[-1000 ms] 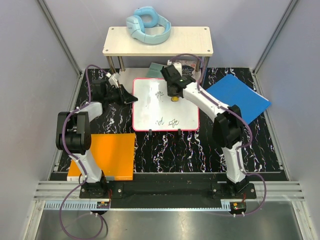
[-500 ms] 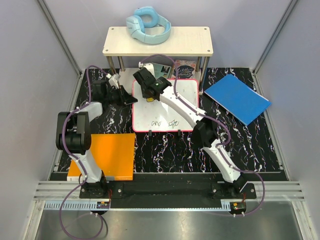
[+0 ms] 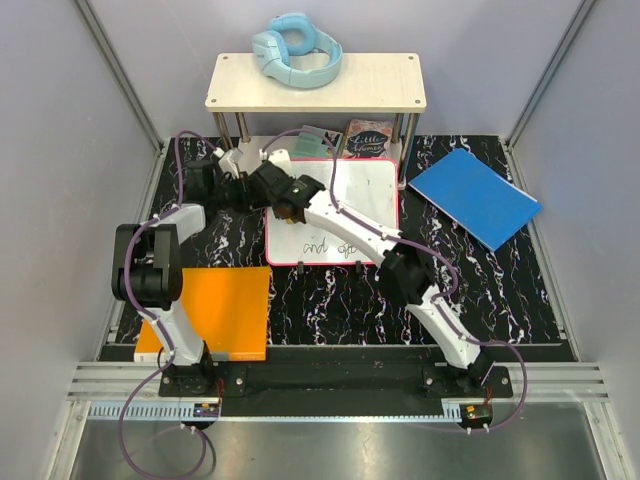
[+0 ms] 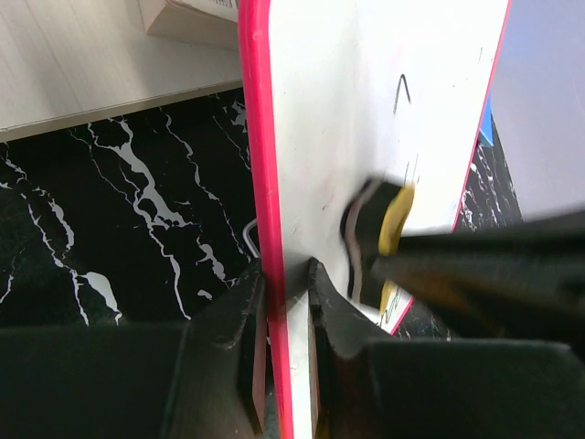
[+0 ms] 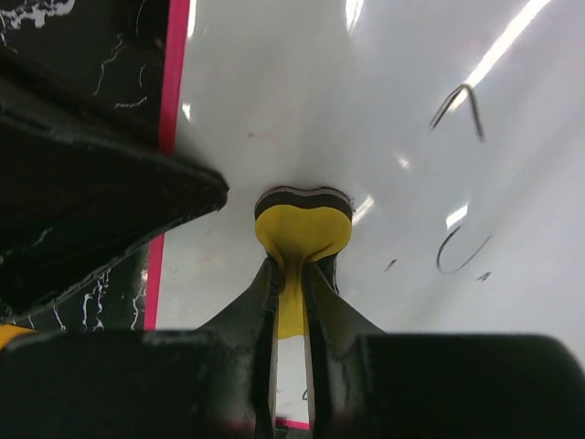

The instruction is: Erase the whiteboard

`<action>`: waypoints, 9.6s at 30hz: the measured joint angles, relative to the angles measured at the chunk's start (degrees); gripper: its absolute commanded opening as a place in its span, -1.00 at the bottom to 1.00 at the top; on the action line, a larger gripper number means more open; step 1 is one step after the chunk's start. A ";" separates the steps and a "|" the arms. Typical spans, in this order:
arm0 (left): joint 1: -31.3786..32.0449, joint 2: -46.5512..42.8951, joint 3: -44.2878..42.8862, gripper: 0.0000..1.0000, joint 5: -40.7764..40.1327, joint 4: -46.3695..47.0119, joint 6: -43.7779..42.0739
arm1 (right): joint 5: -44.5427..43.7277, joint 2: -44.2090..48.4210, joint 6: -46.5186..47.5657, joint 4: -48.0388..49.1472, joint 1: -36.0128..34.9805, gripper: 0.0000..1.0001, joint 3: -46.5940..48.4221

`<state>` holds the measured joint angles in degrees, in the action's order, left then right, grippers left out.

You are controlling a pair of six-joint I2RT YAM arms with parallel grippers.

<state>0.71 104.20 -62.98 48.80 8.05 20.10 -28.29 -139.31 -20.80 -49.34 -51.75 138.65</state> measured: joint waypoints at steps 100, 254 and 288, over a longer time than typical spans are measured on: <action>2.73 -1.42 -0.26 -1.00 -2.62 -3.41 -2.84 | 3.98 5.57 6.10 7.58 3.21 -1.00 -8.22; 8.35 -4.42 4.50 -1.00 -4.22 -2.51 -0.35 | -22.16 32.46 -7.76 17.33 8.44 -1.00 -66.93; 7.45 -4.42 4.50 -1.00 -4.22 -2.60 -0.48 | -15.26 29.03 8.57 33.73 -2.49 -1.00 -64.74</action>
<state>8.16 99.79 -58.48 44.58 5.45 19.62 -43.55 -110.28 -12.23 -15.62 -54.24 73.91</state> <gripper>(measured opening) 0.160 0.006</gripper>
